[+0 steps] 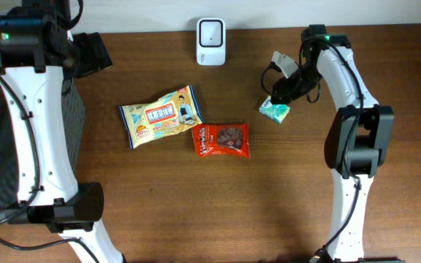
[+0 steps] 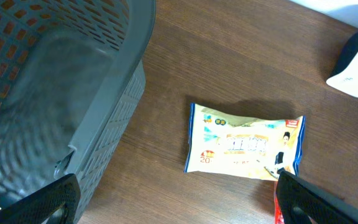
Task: Scan the item barcode
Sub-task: 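Hold the green tissue pack under the scanner with the right gripper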
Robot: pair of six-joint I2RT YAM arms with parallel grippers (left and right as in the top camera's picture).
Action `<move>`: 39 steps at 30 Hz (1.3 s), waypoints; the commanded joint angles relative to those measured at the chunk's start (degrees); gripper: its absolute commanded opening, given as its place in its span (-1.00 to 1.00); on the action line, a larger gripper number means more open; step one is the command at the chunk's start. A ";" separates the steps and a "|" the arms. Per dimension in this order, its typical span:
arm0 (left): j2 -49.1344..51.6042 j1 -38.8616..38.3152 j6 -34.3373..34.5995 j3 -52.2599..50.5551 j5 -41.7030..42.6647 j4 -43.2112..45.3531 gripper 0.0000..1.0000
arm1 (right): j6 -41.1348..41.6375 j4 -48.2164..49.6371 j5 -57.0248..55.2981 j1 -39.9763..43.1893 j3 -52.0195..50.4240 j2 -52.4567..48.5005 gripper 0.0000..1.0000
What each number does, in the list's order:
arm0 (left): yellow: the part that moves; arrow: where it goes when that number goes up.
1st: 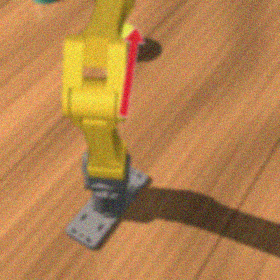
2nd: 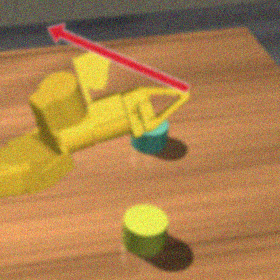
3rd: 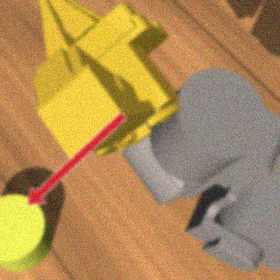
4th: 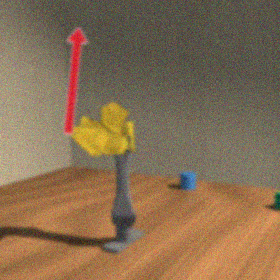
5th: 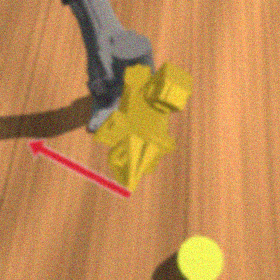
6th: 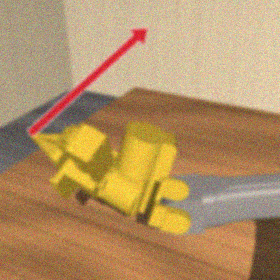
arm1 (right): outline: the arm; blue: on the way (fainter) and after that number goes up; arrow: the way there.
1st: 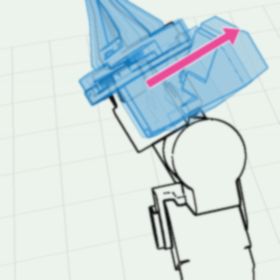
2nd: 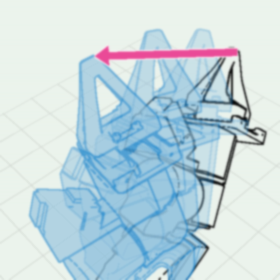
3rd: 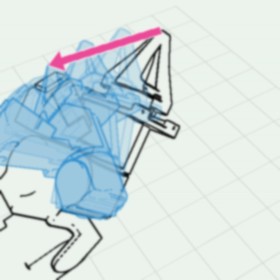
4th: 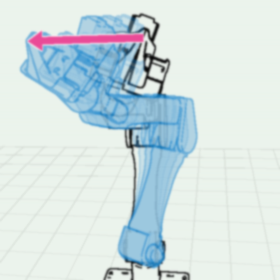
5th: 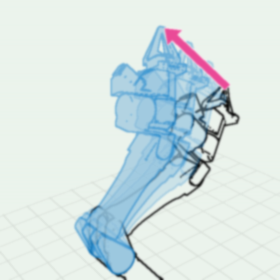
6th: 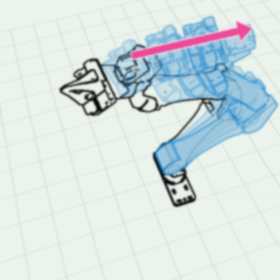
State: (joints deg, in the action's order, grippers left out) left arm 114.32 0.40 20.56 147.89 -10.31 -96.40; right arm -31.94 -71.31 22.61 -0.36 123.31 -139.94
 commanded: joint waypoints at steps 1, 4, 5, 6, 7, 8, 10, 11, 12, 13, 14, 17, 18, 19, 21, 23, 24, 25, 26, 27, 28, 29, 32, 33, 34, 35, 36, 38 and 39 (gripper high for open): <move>-1.09 0.15 -0.31 0.11 0.02 0.07 0.98 | -0.59 -0.79 0.98 -0.07 -0.63 -2.69 -0.18; -1.09 0.15 -0.31 0.11 0.02 0.07 0.98 | 0.15 -0.85 1.01 -0.07 -1.01 -4.24 -0.21; -1.09 0.15 -0.31 0.11 0.02 0.07 0.98 | 1.75 -0.63 1.09 -0.07 -1.38 -4.24 -0.37; -1.09 0.15 -0.31 0.11 0.02 0.07 0.98 | 6.14 -0.61 1.44 -0.07 -1.44 -4.24 -0.68; -1.09 0.15 -0.31 0.11 0.02 0.07 0.98 | 10.43 -0.61 1.49 -0.07 -1.44 -4.24 -0.92; -1.09 0.15 -0.31 0.11 0.04 0.04 0.98 | 15.43 -0.61 4.98 -0.07 -1.42 -4.22 -0.92; -1.09 0.15 -0.31 0.11 0.02 0.07 0.98 | 18.32 1.73 23.93 -0.07 -1.36 -4.15 -0.92; -1.09 0.15 -0.31 0.11 0.02 0.07 0.98 | 21.42 5.46 34.01 -0.07 -1.36 -4.15 -0.92; -1.09 0.15 -0.31 0.11 0.04 0.07 0.98 | 28.76 10.95 39.58 -0.07 -1.36 -4.15 -0.92; -1.09 0.15 -0.31 0.11 0.02 0.07 0.98 | 39.52 17.88 40.17 -0.28 -1.36 -4.15 -0.92; -1.09 0.15 -0.31 0.11 0.02 0.07 0.98 | 47.28 22.93 40.15 -0.72 -1.36 -4.15 -0.91; -1.09 0.15 -0.31 0.11 0.02 0.07 0.98 | 75.58 48.54 37.64 -4.13 -1.36 -4.15 -0.92; -1.09 0.15 -0.31 0.11 0.04 0.07 0.98 | 81.20 55.98 30.69 -6.19 -1.36 -4.15 -0.92; -1.09 0.15 -0.31 0.11 0.02 0.07 0.98 | 84.59 58.97 20.26 -8.70 -1.36 -4.15 -0.92; -1.09 0.15 -0.31 0.11 0.02 0.07 0.98 | 78.55 60.67 7.30 -12.17 -1.36 -4.15 -0.92; -1.09 0.15 -0.31 0.11 0.02 0.07 0.98 | 60.67 62.29 3.87 -14.86 -0.70 -3.65 -0.92; -1.09 0.15 -0.31 0.11 0.04 0.07 0.98 | 56.30 62.12 3.63 -14.99 -0.22 -2.21 -0.92; -1.09 0.15 -0.31 0.11 0.02 0.07 0.98 | 54.14 61.99 2.64 -14.99 -0.09 -0.57 -0.92; -1.09 0.15 -0.31 0.11 0.02 0.07 0.98 | 51.52 59.78 -2.47 -14.95 0.31 2.54 -0.92; -1.09 0.15 -0.31 0.11 0.02 0.07 0.98 | 47.28 57.44 -6.93 -15.10 0.61 4.70 -0.91; -1.09 0.15 -0.31 0.11 0.02 0.07 0.98 | 41.05 53.99 -16.72 -15.87 0.79 7.34 -0.92; -1.09 0.15 -0.31 0.11 0.02 0.07 0.98 | 36.48 52.72 -24.76 -16.98 0.79 8.26 -0.92; -1.09 0.15 -0.31 0.11 0.02 0.07 0.98 | 9.94 53.77 -43.23 -22.18 0.74 7.13 -0.92; -1.09 0.15 -0.31 0.11 0.04 0.07 0.98 | 8.44 54.03 -43.21 -22.60 0.74 6.51 -0.92; -1.09 0.15 -0.31 0.11 0.02 0.09 0.98 | 8.28 54.38 -43.19 -22.88 0.72 5.49 -0.91; -1.09 0.15 -0.31 0.11 0.02 0.07 0.98 | 8.13 54.45 -42.73 -22.88 0.72 4.61 -0.92; -1.09 0.15 -0.31 0.11 0.02 0.07 0.98 | 6.88 54.64 -42.77 -22.88 0.72 3.52 -0.91; -1.09 0.15 -0.31 0.11 0.02 0.07 0.98 | 2.47 55.49 -42.82 -22.95 0.72 1.68 -0.91; -1.09 0.15 -0.31 0.11 0.02 0.07 0.98 | 2.32 55.69 -42.77 -22.93 0.72 1.07 -0.91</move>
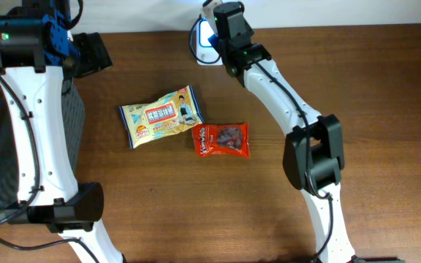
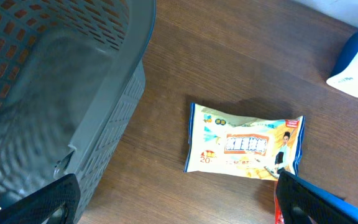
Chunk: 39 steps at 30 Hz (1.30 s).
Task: Scan the item barcode
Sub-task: 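Hold the green tissue pack under the scanner with the right gripper, then carry the green tissue pack to the right side, return right arm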
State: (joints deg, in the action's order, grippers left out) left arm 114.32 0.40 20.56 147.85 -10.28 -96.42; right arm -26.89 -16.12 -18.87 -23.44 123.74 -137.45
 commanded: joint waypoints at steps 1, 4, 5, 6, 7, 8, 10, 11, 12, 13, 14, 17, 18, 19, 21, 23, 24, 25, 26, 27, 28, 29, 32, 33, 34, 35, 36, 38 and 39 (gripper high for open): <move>-1.09 0.15 -0.31 0.15 0.00 0.09 0.98 | -2.71 0.55 -1.05 0.15 0.28 -1.81 -0.92; -1.09 0.15 -0.31 0.15 0.00 0.09 0.98 | -2.67 1.27 0.42 0.15 0.28 -1.86 -0.92; -1.09 0.15 -0.31 0.15 0.00 0.09 0.98 | -2.62 1.57 0.37 0.15 0.28 -1.86 -0.92; -1.09 0.15 -0.31 0.15 0.00 0.09 0.98 | -0.07 1.57 -1.88 0.15 0.35 -1.49 -0.92; -1.09 0.15 -0.31 0.15 0.00 0.09 0.98 | 0.44 1.57 -3.56 0.22 0.35 -0.96 -0.92; -1.09 0.15 -0.31 0.15 0.02 0.09 0.98 | 1.49 1.57 -5.57 0.66 0.35 0.26 -0.92; -1.09 0.15 -0.31 0.15 0.00 0.09 0.98 | 8.52 1.33 -11.08 3.69 0.35 4.70 -0.92; -1.09 0.15 -0.31 0.15 0.00 0.09 0.98 | 12.70 0.02 -15.10 6.12 0.35 6.93 -0.92; -1.09 0.15 -0.31 0.15 0.00 0.09 0.98 | 14.67 -2.23 -17.77 8.41 0.35 8.59 -0.92; -1.09 0.15 -0.31 0.15 0.00 0.09 0.98 | 17.40 -7.98 -22.21 13.33 0.35 10.93 -0.92; -1.09 0.15 -0.31 0.15 0.00 0.09 0.98 | 17.40 -11.82 -23.76 16.37 0.35 11.69 -0.92; -1.09 0.15 -0.31 0.15 0.00 0.09 0.98 | 21.59 -26.60 -27.47 27.76 0.33 12.04 -0.92; -1.09 0.15 -0.31 0.15 0.00 0.09 0.98 | 26.14 -31.28 -27.45 31.95 0.33 12.00 -0.92; -1.09 0.15 -0.31 0.15 0.00 0.09 0.98 | 30.75 -35.34 -27.45 36.26 0.33 12.00 -0.92; -1.09 0.15 -0.31 0.15 0.00 0.09 0.98 | 37.79 -41.42 -25.44 44.57 0.28 11.61 -0.92; -1.09 0.15 -0.31 0.15 0.00 0.09 0.98 | 38.60 -45.09 -17.51 53.29 0.20 10.64 -0.92; -1.09 0.15 -0.31 0.15 0.00 0.09 0.98 | 38.60 -45.24 -12.55 57.29 -0.55 10.54 -0.92; -1.09 0.15 -0.31 0.15 0.00 0.09 0.98 | 38.60 -45.22 -9.66 60.37 -0.92 10.51 -0.92; -1.09 0.15 -0.31 0.15 0.00 0.09 0.98 | 38.60 -45.16 -6.86 63.01 -0.96 10.51 -0.92; -1.09 0.15 -0.31 0.15 0.00 0.09 0.98 | 38.60 -44.98 -5.22 64.52 -0.96 10.51 -0.92; -1.09 0.15 -0.31 0.15 0.00 0.09 0.98 | 38.58 -44.87 -4.07 65.66 -0.96 10.51 -0.92; -1.09 0.15 -0.31 0.15 0.00 0.09 0.98 | 38.58 -44.83 -3.10 67.14 -0.96 10.47 -0.91; -1.09 0.15 -0.31 0.15 0.00 0.09 0.98 | 38.60 -44.61 -1.95 68.52 -1.07 10.12 -0.83; -1.09 0.15 -0.31 0.15 0.00 0.09 0.98 | 38.58 -44.74 -1.88 68.46 -1.07 9.66 -0.83; -1.09 0.15 -0.31 0.15 0.00 0.09 0.98 | 39.06 -45.00 -1.88 68.46 -1.38 9.33 -0.84; -1.09 0.15 -0.31 0.15 0.00 0.09 0.98 | 39.91 -44.94 -1.86 68.52 -1.73 9.33 -0.83; -1.09 0.15 -0.31 0.15 0.02 0.09 0.98 | 39.89 -45.11 -1.84 68.50 -1.73 9.33 -0.41; -1.09 0.15 -0.31 0.15 0.00 0.09 0.98 | 39.87 -47.06 -0.96 68.46 -1.70 9.38 -0.01; -1.09 0.15 -0.31 0.15 0.00 0.09 0.98 | 39.89 -48.61 0.76 68.46 -1.70 9.75 0.11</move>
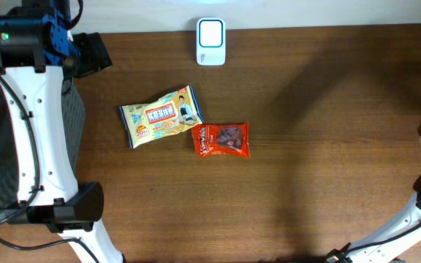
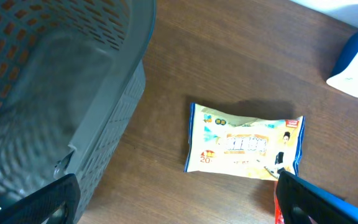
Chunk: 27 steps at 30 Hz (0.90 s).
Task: Scan the item barcode
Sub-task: 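Carry the green tissue pack to the right side, return right arm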
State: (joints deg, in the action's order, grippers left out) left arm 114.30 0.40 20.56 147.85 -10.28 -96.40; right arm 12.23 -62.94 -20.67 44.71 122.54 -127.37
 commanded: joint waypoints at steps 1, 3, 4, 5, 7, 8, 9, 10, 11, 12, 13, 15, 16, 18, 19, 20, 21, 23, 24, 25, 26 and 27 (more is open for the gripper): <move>-1.07 0.15 -0.31 0.15 0.02 0.07 0.98 | 2.43 -4.39 3.19 0.31 -0.50 1.42 0.22; -1.07 0.15 -0.31 0.15 0.02 0.07 0.98 | 6.38 -8.48 4.50 0.24 -0.50 5.18 0.31; -1.07 0.15 -0.31 0.15 0.00 0.07 0.98 | 6.75 -11.10 8.79 0.24 -0.50 8.28 0.47; -1.07 0.15 -0.31 0.15 0.00 0.07 0.98 | 6.75 -12.41 11.61 0.15 -0.50 10.16 0.97; -1.07 0.13 -0.31 0.15 0.02 0.07 0.98 | 6.73 -15.85 16.44 -2.05 -0.50 15.56 0.96; -1.07 0.11 -0.31 0.15 0.02 0.07 0.98 | 6.71 -17.29 16.39 -4.46 -0.50 18.82 0.97; -1.07 0.11 -0.31 0.15 0.02 0.07 0.98 | 6.71 -18.05 16.55 -6.99 -0.50 21.62 0.97; -1.07 0.15 -0.31 0.15 0.00 0.07 0.98 | 6.71 -18.97 17.29 -12.28 -0.50 25.90 0.97; -1.07 0.15 -0.31 0.15 0.00 0.07 0.98 | 6.69 -19.85 17.44 -19.04 -0.50 29.20 0.97; -1.07 0.15 -0.31 0.15 0.02 0.07 0.98 | 6.49 -20.81 17.44 -23.52 -0.50 30.36 0.97; -1.07 0.15 -0.31 0.15 0.02 0.07 0.98 | 6.45 -22.40 17.44 -29.46 -0.52 30.58 0.96; -1.07 0.15 -0.31 0.15 0.00 0.07 0.98 | 6.45 -22.69 17.46 -36.15 -2.78 30.60 0.97; -1.07 0.15 -0.31 0.15 0.00 0.07 0.98 | 6.21 -22.43 17.55 -41.40 -5.60 30.60 0.97; -1.07 0.15 -0.31 0.15 0.00 0.07 0.98 | -0.79 -19.93 21.57 -50.40 -12.11 30.47 0.97; -1.07 0.15 -0.31 0.15 0.02 0.07 0.98 | -2.69 -17.59 22.69 -53.44 -15.17 30.47 0.97; -1.07 0.15 -0.31 0.15 0.00 0.07 0.98 | -3.02 -15.10 22.88 -56.11 -18.23 30.47 0.97; -1.07 0.15 -0.31 0.15 0.02 0.07 0.98 | -2.99 -10.95 23.08 -59.30 -22.56 30.47 0.97; -1.07 0.15 -0.31 0.15 0.00 0.07 0.98 | -2.91 -1.25 23.28 -64.78 -30.95 30.47 0.97; -1.07 0.15 -0.31 0.15 0.00 0.07 0.98 | -1.16 5.73 23.26 -67.63 -35.76 30.47 0.97; -1.07 0.15 -0.31 0.15 0.00 0.07 0.98 | 2.29 8.70 23.26 -68.57 -37.94 30.47 0.97; -1.07 0.15 -0.31 0.15 0.00 0.07 0.98 | 5.18 10.23 23.21 -68.74 -39.19 30.47 0.97; -1.07 0.15 -0.31 0.15 0.00 0.07 0.98 | 6.16 11.65 22.93 -68.11 -39.47 30.47 0.97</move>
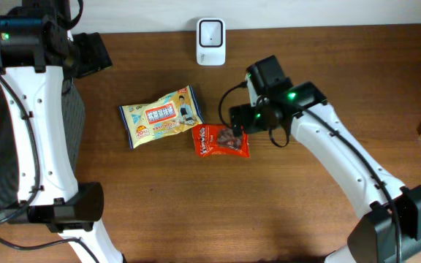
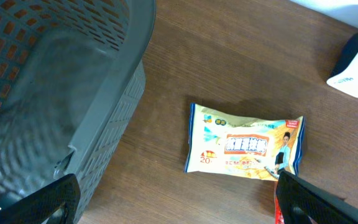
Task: Scan the item barcode
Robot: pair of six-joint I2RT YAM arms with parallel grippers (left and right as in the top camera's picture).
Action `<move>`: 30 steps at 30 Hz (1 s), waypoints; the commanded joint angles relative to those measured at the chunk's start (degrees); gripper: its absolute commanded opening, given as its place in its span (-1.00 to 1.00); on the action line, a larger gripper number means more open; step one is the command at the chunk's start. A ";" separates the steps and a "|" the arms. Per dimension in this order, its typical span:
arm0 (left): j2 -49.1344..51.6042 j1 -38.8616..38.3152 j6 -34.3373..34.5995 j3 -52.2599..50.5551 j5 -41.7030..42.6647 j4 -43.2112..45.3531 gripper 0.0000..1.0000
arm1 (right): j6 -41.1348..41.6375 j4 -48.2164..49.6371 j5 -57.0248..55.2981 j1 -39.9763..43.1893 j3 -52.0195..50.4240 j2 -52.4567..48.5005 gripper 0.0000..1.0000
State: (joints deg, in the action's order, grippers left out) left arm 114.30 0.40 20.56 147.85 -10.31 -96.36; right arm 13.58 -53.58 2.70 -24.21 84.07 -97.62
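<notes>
The white barcode scanner (image 1: 210,32) stands at the table's far edge; its corner shows in the left wrist view. A red snack packet (image 1: 218,141) lies mid-table, with a yellow packet (image 1: 161,115) (image 2: 244,146) to its left. My right gripper (image 1: 238,124) is down at the red packet's upper right end; the overhead view does not show how its jaws stand. My left gripper (image 2: 179,208) hangs open and empty at the far left, by the basket.
A dark grey mesh basket (image 2: 42,81) stands at the left edge, beside the left arm. An orange packet and a teal one lie at the table's right edge.
My right arm was almost out of view at the right edge; now it reaches across the table, with its gripper at the red packet. Left arm, packets and scanner have not moved.
My right gripper was first at a small teal packet right of the scanner. Then it was up at the scanner, and that packet was gone from its spot. Then the arm was at the right edge. Now its gripper is at the red packet.
</notes>
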 commanded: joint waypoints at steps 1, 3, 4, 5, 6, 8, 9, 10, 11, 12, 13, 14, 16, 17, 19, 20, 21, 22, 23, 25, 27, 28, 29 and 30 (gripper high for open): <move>-1.07 0.15 -0.31 0.15 0.02 0.02 0.98 | 5.57 3.45 -0.79 1.86 -1.01 0.72 0.97; -1.07 0.15 -0.31 0.15 0.02 0.02 0.97 | 7.39 4.48 -1.44 8.09 -1.01 0.72 0.96; -1.07 0.15 -0.28 0.15 0.02 0.02 0.98 | 8.17 3.80 -1.42 12.59 -1.03 0.72 0.97; -1.07 0.15 -0.31 0.15 0.02 0.02 0.98 | 8.15 2.10 -1.40 17.00 -1.05 0.72 0.97; -1.07 0.15 -0.31 0.15 0.02 0.02 0.98 | 8.17 1.09 -1.36 19.93 -1.05 0.72 0.97; -1.07 0.15 -0.31 0.15 0.02 0.02 0.98 | 8.15 1.11 -0.76 24.41 -1.05 0.72 0.97; -1.07 0.15 -0.31 0.15 0.02 0.02 0.98 | 8.13 1.11 -0.76 25.27 -1.03 0.72 0.97; -1.07 0.15 -0.31 0.15 0.02 0.02 0.98 | 8.15 1.11 -0.79 25.86 -1.03 0.72 0.97; -1.07 0.15 -0.31 0.15 0.02 0.02 0.98 | 8.15 1.11 -0.76 26.12 -1.03 0.72 0.97; -1.07 0.15 -0.31 0.15 0.02 0.02 0.98 | 8.15 1.11 -0.76 26.12 -1.05 0.72 0.97; -1.07 0.15 -0.31 0.15 0.02 0.02 0.98 | 8.15 1.11 -0.76 26.12 -1.03 0.72 0.97; -1.07 0.15 -0.31 0.15 0.02 0.02 0.98 | 8.15 1.11 -0.76 26.12 -1.03 0.72 0.97; -1.07 0.15 -0.31 0.15 0.02 0.02 0.98 | 8.13 1.11 -0.76 26.12 -1.03 0.72 0.97; -1.07 0.15 -0.31 0.15 0.02 -0.04 0.98 | 8.15 1.11 -0.76 26.12 -1.03 0.72 0.97; -1.07 0.15 -0.31 0.15 0.00 -0.35 0.98 | 8.15 1.11 -0.76 26.12 -1.03 0.72 0.97; -1.07 0.15 -0.31 0.15 0.02 -0.35 0.98 | 8.15 1.11 -0.76 26.12 -1.03 0.72 0.97; -1.07 0.15 -0.28 0.15 0.90 0.02 0.98 | 8.13 1.11 -0.76 26.12 -1.05 0.72 0.97; -1.07 0.15 -0.28 0.15 3.96 0.22 0.98 | 8.15 1.11 -0.76 26.12 -1.03 0.72 0.97; -1.07 0.13 -0.28 0.15 8.07 0.17 0.98 | 8.13 1.11 -0.76 26.12 -1.03 0.72 0.97; -1.07 -0.20 -4.79 0.15 26.03 0.00 0.98 | 8.15 1.11 -0.76 26.12 -1.03 0.72 0.97; -1.07 -4.70 -13.38 0.13 34.27 -0.37 0.98 | 8.15 1.11 -0.76 26.12 -1.03 0.72 0.97; -1.07 -8.11 -13.35 -0.70 30.64 -0.37 0.98 | 8.15 1.11 -0.76 26.12 -1.03 0.72 0.97; -1.09 -11.04 -13.29 -2.21 28.13 -0.37 0.98 | 8.15 1.11 -0.76 26.12 -1.03 0.72 0.97; -1.09 -13.25 -12.20 -4.57 27.87 -0.37 0.98 | 8.13 1.11 -0.76 26.12 -1.03 0.72 0.97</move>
State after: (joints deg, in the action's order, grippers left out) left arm 114.26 -7.70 10.17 147.09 17.17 -96.57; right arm 21.23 -52.42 1.83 1.48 83.33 -97.62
